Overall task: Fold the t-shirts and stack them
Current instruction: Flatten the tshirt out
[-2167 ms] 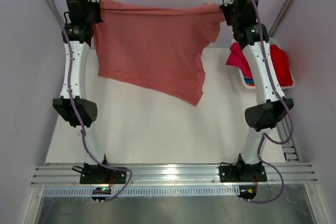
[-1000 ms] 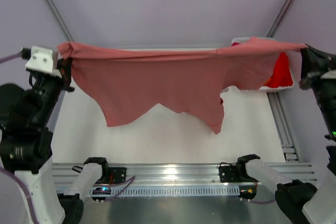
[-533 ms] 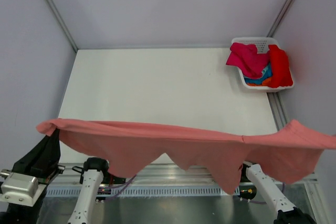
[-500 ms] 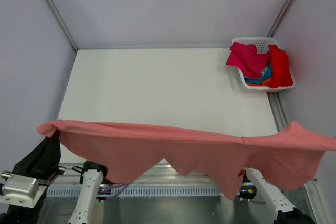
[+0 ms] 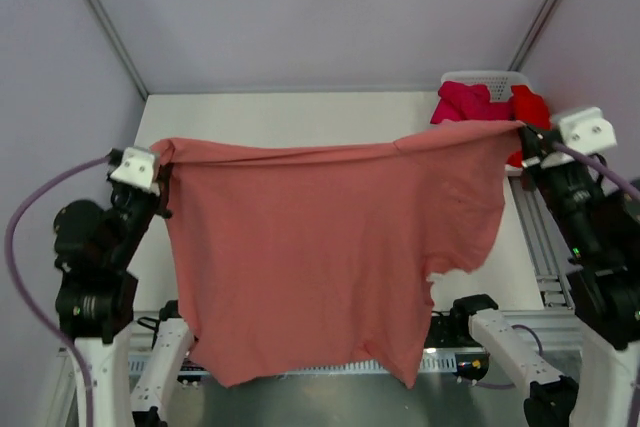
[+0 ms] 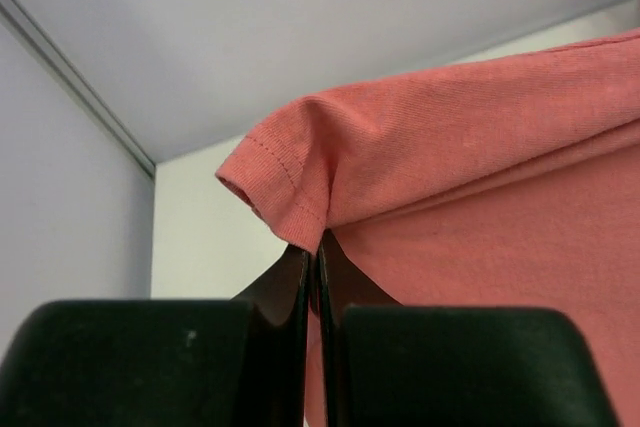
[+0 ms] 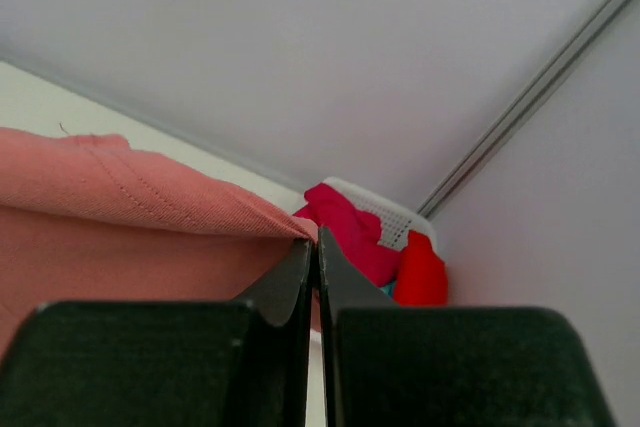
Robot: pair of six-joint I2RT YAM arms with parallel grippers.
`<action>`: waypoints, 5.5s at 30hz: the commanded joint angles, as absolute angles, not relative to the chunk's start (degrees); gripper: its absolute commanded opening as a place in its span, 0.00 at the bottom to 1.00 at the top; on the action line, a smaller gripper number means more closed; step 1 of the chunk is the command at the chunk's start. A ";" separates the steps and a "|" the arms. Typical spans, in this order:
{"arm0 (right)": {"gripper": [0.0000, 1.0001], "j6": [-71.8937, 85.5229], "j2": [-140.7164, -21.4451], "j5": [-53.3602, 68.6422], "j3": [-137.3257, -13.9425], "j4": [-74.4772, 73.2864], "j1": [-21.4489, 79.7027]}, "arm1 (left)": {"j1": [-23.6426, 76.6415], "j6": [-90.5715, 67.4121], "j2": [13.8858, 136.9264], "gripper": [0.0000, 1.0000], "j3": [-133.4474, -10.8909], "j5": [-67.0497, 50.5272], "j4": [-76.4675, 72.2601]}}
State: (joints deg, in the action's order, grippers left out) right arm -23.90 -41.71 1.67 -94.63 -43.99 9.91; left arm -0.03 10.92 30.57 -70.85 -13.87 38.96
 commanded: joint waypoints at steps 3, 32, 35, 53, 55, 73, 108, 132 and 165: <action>0.03 -26.53 -52.80 -0.88 -86.93 -32.88 10.02 | -0.62 11.34 44.60 0.00 -63.02 -10.19 19.61; 0.03 -23.12 -113.02 -13.96 -107.66 -17.60 10.02 | 1.76 13.35 131.73 0.00 -119.04 19.85 6.41; 0.03 -22.33 -113.82 -15.30 -108.98 -16.43 10.02 | 2.20 13.36 134.29 0.00 -124.01 21.89 6.41; 0.03 -29.52 -102.93 6.64 -100.92 -36.81 12.48 | 1.32 14.85 110.58 0.00 -110.31 9.16 31.55; 0.03 -33.64 -100.47 9.56 -98.10 -41.91 12.66 | 1.23 15.29 108.73 0.00 -106.97 8.53 32.60; 0.99 -31.04 -121.86 10.82 -124.84 -56.07 13.36 | 1.32 8.53 119.43 0.99 -122.69 -6.14 45.79; 0.99 -30.14 -136.23 -2.91 -123.48 -47.98 17.58 | -5.36 10.81 133.32 0.99 -124.36 -20.03 52.55; 0.59 -30.85 -141.50 0.71 -125.77 -50.19 17.58 | -5.36 10.46 138.69 0.89 -128.14 -21.56 55.81; 0.52 -30.85 -142.73 1.50 -125.77 -50.71 17.67 | -8.61 8.35 142.12 0.73 -128.41 -20.83 48.43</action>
